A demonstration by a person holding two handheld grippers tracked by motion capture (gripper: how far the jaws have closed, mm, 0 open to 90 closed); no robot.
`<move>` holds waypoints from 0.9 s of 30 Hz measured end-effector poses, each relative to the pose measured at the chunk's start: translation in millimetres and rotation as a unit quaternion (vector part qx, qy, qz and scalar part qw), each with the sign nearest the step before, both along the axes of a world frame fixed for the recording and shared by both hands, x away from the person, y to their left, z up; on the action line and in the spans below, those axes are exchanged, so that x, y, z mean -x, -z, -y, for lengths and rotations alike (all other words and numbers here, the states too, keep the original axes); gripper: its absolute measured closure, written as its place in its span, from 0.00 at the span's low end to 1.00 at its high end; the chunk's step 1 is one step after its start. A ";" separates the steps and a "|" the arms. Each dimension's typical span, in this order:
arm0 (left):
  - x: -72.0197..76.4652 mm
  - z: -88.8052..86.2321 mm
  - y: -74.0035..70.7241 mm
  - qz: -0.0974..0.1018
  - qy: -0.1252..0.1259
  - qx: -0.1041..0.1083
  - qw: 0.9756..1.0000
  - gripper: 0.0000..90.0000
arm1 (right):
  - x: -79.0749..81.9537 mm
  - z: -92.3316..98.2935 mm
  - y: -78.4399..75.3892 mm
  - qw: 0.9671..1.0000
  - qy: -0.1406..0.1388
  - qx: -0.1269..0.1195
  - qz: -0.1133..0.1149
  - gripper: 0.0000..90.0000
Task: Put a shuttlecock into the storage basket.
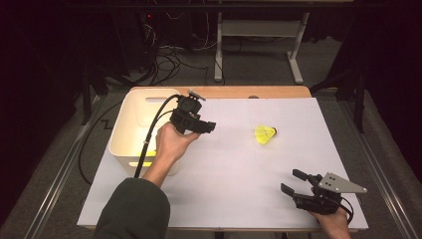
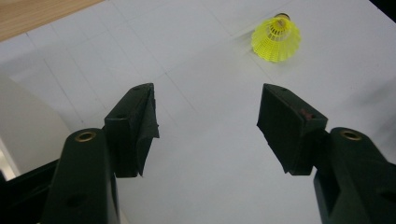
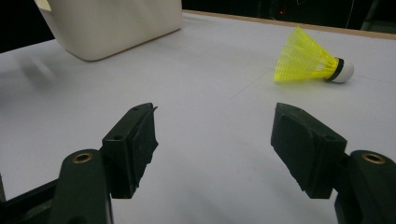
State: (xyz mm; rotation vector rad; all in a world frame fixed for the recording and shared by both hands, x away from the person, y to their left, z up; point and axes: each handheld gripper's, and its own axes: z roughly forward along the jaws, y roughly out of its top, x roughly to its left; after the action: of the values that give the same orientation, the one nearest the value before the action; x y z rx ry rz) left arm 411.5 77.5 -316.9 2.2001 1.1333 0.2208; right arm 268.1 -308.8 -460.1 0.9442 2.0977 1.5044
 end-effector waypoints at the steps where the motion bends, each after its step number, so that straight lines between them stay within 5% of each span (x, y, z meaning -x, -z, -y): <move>1: 0.3 0.9 0.5 0.000 0.001 -0.001 1.000 0.42 | 0.1 -0.2 0.0 1.000 0.000 0.000 0.000 0.35; 27: 3.7 12.9 11.2 -0.002 0.009 0.002 1.000 0.42 | 0.1 0.2 -0.1 1.000 0.000 -0.001 0.000 0.35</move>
State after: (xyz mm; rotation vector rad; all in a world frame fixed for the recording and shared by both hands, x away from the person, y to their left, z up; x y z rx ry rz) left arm 407.8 64.6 -328.2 2.2069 1.1155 0.2064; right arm 267.9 -309.0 -460.0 0.9439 2.0966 1.5067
